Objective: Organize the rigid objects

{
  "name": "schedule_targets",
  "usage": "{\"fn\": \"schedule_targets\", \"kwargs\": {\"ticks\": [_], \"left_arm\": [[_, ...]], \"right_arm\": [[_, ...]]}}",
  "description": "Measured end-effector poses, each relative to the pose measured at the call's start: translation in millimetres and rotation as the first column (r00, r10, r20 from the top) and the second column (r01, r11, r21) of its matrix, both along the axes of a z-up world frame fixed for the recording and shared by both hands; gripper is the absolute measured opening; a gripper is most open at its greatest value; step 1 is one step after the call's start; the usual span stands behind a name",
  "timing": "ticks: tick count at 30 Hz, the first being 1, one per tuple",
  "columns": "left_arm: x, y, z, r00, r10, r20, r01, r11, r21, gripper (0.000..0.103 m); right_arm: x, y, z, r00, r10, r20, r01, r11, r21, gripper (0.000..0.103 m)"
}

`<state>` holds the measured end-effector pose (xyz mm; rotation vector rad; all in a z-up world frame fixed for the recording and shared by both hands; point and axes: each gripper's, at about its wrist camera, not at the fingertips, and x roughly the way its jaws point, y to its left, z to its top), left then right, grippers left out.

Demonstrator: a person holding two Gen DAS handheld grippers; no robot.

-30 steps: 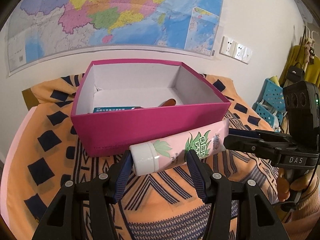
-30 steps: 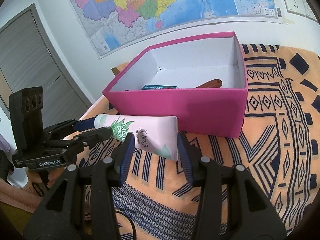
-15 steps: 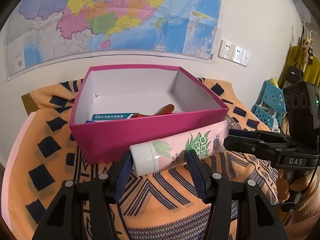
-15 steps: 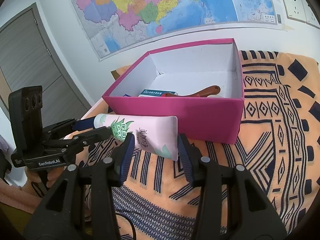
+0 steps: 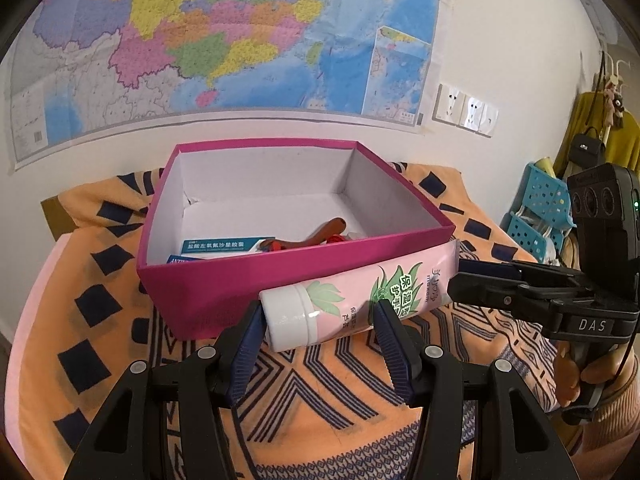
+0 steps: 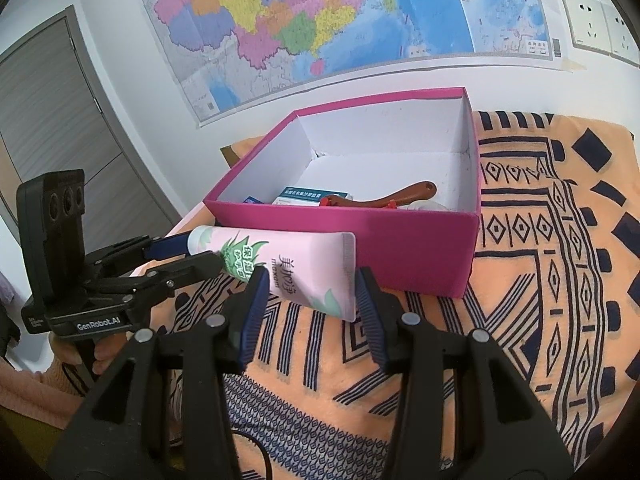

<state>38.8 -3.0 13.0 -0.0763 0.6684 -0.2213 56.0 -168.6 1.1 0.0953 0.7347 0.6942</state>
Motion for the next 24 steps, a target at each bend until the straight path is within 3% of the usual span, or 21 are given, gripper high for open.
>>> {"fn": "schedule_targets", "kwargs": {"ticks": [24], "left_arm": [[4.7,-1.3,4.3,1.0,-0.001,0.018,0.001,1.0,-0.002,0.056]], "right_arm": [[6.6,-2.7,9.7,0.999,-0.001,0.032,0.001,1.0,-0.001,0.048]]}}
